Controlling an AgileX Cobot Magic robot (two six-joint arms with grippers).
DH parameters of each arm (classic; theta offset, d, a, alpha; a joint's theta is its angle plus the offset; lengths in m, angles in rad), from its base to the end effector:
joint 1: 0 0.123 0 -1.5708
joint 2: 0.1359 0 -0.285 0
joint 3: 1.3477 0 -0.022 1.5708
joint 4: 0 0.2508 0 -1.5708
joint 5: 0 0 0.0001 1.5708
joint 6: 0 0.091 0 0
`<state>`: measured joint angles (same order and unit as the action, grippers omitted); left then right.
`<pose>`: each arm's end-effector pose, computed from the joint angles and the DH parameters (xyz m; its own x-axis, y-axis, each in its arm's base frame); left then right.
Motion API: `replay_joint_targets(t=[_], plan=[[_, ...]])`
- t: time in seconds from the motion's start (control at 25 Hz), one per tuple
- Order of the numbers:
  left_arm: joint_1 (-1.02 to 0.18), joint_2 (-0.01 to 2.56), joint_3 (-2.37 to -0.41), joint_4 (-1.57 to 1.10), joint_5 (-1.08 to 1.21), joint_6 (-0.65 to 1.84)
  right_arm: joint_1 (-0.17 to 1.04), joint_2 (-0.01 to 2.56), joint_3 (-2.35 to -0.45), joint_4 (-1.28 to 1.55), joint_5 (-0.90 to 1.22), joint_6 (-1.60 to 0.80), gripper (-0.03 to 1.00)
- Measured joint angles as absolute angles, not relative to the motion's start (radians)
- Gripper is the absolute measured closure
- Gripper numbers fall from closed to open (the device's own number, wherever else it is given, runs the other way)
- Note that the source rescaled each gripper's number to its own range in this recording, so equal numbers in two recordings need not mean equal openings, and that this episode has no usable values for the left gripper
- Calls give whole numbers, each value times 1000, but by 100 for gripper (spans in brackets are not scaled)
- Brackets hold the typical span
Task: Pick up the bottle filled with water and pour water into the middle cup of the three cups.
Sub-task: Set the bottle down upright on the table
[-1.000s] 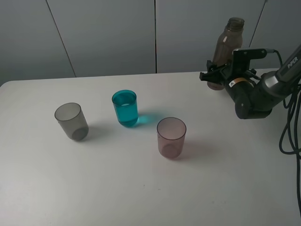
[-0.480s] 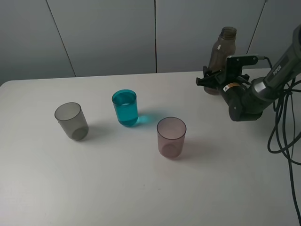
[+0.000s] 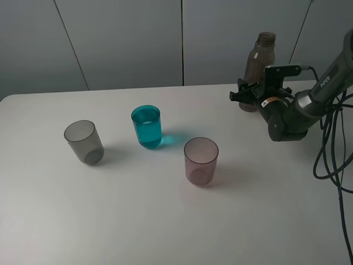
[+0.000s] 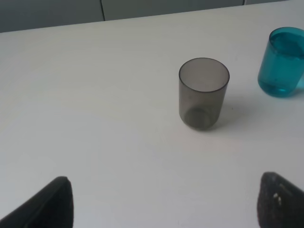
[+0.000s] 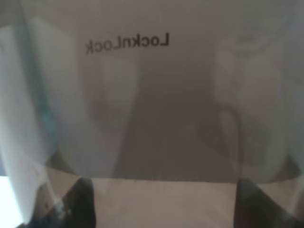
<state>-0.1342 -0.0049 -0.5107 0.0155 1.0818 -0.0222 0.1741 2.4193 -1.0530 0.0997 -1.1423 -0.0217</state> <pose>-0.0075 0.0023 0.2785 -0.4585 0.0468 -0.8875 0.1149 0.9933 -0.0069 0.4154 0.0647 0.0342 -0.1378 -0.0042 -0.9905 -0.0815 0.9966 0.0071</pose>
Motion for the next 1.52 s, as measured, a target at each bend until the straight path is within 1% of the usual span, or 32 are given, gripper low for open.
replay_joint_targets(t=[0.08, 0.12, 0.2, 0.24, 0.28, 0.32, 0.4, 0.52, 0.76, 1.04, 1.24, 1.36, 1.52], plan=[[-134, -5, -511, 16, 1082, -22, 174, 2419, -1053, 100, -1140, -22, 96], [-134, -5, -511, 16, 1082, -22, 174, 2419, -1053, 100, -1138, -22, 85], [-134, -5, -511, 16, 1082, -22, 174, 2419, -1053, 100, -1116, -22, 41], [-134, -5, -511, 16, 1082, -22, 174, 2417, -1053, 100, -1099, -22, 27], [-134, -5, -511, 16, 1082, -22, 174, 2415, -1053, 100, -1078, -22, 16], [-134, -5, -511, 16, 1082, -22, 174, 2410, -1053, 100, -1058, -22, 11], [-134, -5, -511, 16, 1082, -22, 174, 2398, -1053, 100, -1022, -22, 8], [-134, -5, -511, 16, 1082, -22, 174, 2368, -1053, 97, -959, -23, 8], [-134, -5, -511, 16, 1082, -22, 174, 2279, -1043, 90, -770, -42, 8], [-134, -5, -511, 16, 1082, -22, 176, 2166, -922, 90, -735, -44, 8], [-134, -5, -511, 16, 1082, -22, 178, 2038, -772, 90, -683, -45, 8], [-134, -5, -511, 16, 1082, -22, 178, 1913, -719, 83, -558, -48, 8], [-134, -5, -511, 16, 1082, -22, 178, 1734, -732, 63, -301, -52, 8]])
